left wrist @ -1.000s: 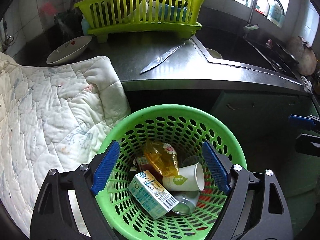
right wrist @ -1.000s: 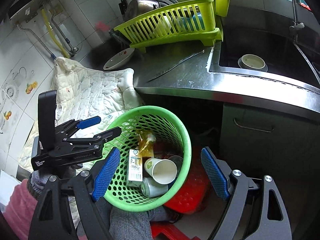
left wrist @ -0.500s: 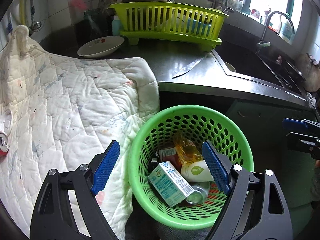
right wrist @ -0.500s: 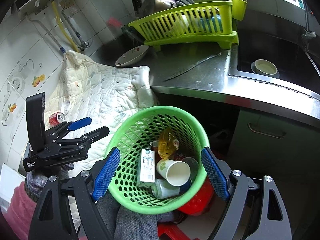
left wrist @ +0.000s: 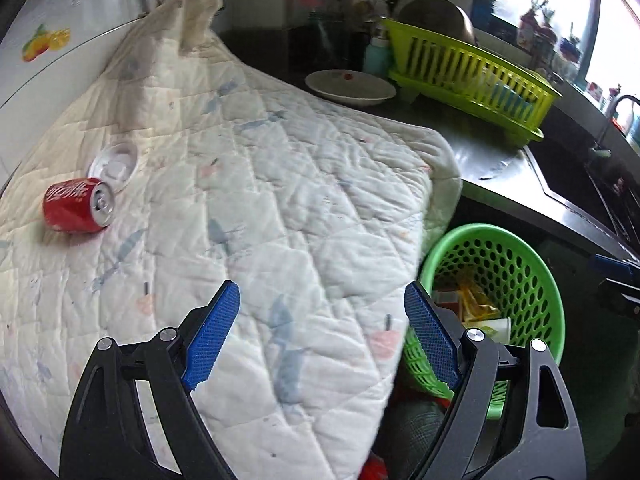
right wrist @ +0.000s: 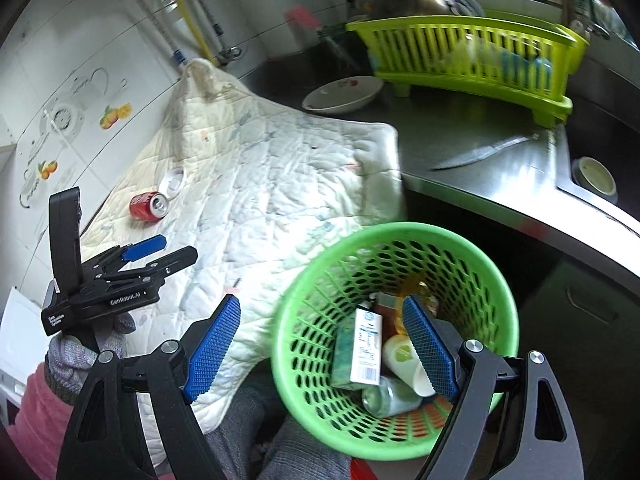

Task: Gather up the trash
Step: 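Move the left gripper to the red Coca-Cola can and grasp it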

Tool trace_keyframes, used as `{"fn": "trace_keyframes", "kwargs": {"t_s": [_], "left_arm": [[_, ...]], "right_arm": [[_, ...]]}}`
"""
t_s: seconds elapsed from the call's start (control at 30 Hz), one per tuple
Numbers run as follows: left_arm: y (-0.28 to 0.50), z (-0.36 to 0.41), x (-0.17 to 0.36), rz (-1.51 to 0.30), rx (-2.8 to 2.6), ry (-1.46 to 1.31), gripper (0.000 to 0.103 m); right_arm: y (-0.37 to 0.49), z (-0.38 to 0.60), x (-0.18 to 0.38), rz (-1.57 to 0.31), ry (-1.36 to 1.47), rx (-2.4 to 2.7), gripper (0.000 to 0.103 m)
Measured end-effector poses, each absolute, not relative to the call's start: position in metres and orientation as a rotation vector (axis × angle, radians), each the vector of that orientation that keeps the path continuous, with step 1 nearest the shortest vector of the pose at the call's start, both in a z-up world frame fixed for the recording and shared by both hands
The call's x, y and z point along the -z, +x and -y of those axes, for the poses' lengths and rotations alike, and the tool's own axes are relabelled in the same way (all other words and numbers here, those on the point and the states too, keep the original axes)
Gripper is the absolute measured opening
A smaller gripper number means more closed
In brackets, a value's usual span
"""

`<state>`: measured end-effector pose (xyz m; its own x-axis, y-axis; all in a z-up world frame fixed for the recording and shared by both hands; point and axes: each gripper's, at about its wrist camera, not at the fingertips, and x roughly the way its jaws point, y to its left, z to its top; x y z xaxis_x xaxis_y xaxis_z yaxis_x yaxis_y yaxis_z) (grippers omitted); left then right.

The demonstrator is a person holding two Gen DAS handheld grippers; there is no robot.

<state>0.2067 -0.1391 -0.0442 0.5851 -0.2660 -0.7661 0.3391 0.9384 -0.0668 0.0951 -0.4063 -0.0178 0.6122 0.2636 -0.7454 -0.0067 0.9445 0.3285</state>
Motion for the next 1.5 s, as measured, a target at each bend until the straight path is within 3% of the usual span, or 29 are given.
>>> {"fn": "trace_keyframes", "kwargs": {"t_s": [0.27, 0.63, 1.1, 1.5], "left_arm": [[0.252, 0.042, 0.041, -0.911, 0.123, -0.094, 0.084], [0.336, -0.065, 0.052, -0.961, -0.158, -0.403, 0.094], [0.409, -0.113, 0.090, -0.986, -0.273, -0.700, 0.094], [0.422, -0.119, 0.113, -1.003, -0.351, -0.813, 0.094]], "right_arm": [[0.132, 0.353, 0.014, -0.924, 0.246, -0.262, 0.080], [0.172, 0.294, 0.028, -0.977, 0.186, -0.384, 0.080], [0.229, 0.269, 0.052, -1.034, 0.141, -0.461, 0.080], [0.253, 0.254, 0.071, -1.075, 0.123, -0.482, 0.080]]}}
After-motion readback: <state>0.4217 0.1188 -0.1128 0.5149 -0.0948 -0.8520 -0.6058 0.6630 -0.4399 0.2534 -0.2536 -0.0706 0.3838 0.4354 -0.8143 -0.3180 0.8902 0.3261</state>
